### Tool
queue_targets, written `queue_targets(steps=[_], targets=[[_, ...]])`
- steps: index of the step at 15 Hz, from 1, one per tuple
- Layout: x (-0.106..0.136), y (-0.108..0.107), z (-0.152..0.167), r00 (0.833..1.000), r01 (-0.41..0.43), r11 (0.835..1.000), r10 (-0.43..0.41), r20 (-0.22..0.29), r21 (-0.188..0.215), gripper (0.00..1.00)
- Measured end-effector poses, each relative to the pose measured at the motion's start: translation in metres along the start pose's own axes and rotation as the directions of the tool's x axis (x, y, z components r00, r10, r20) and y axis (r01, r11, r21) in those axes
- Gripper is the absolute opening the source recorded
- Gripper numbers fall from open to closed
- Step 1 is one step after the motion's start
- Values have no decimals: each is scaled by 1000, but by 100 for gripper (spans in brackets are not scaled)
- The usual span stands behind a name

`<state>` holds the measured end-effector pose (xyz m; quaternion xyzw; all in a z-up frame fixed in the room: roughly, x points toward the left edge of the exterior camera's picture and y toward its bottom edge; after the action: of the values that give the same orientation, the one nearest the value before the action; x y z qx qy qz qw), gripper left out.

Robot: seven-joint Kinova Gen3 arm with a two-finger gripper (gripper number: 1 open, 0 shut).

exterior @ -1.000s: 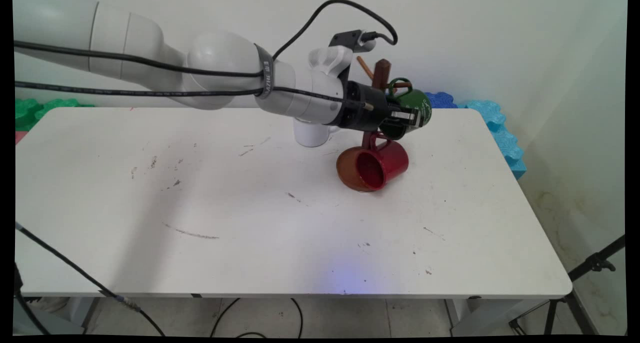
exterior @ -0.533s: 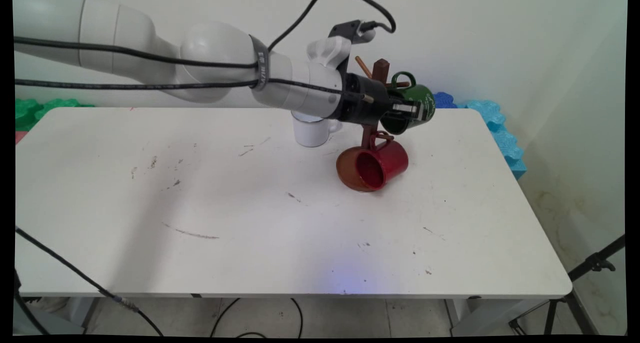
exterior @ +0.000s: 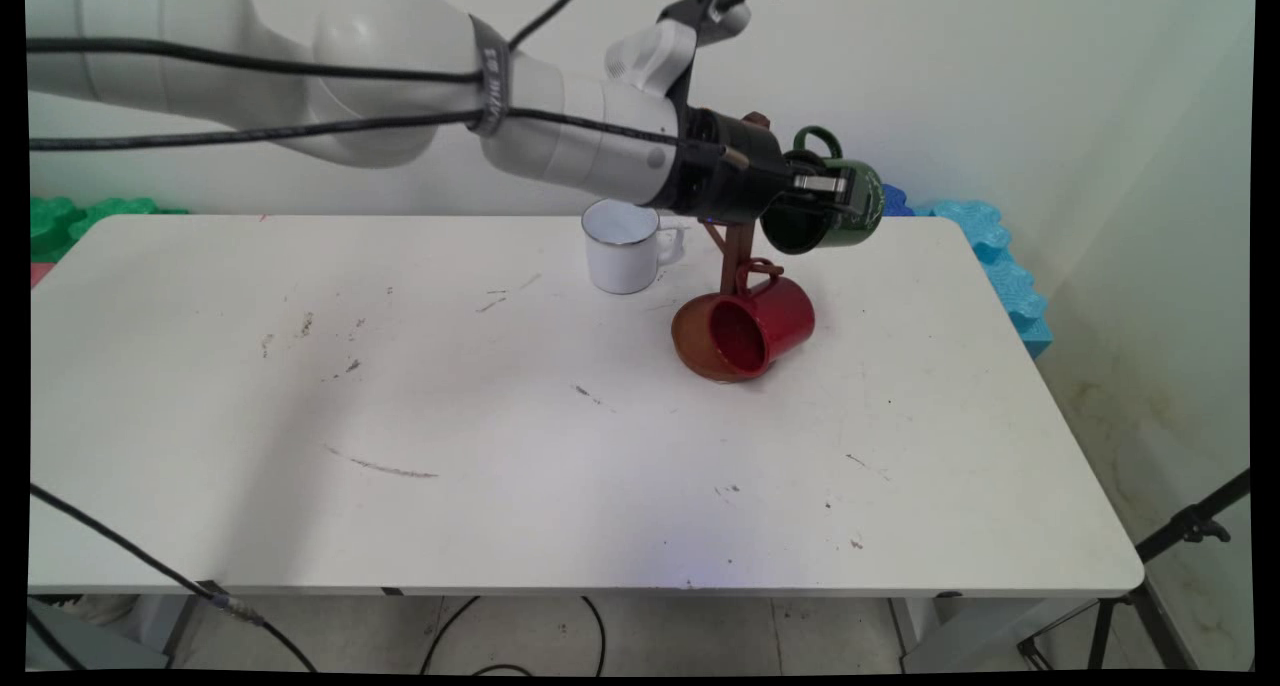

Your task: Place the picked object on the table

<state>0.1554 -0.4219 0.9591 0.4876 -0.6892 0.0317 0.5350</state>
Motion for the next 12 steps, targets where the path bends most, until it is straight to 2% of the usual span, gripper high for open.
queue_targets(steps=[7, 10, 12], targets=[[9, 22, -34, 1000, 12, 998, -11, 17, -57, 0], [16, 29, -49, 999, -9, 996, 12, 32, -91, 0], [22, 29, -62, 997, -41, 993, 48, 61, -112, 0]])
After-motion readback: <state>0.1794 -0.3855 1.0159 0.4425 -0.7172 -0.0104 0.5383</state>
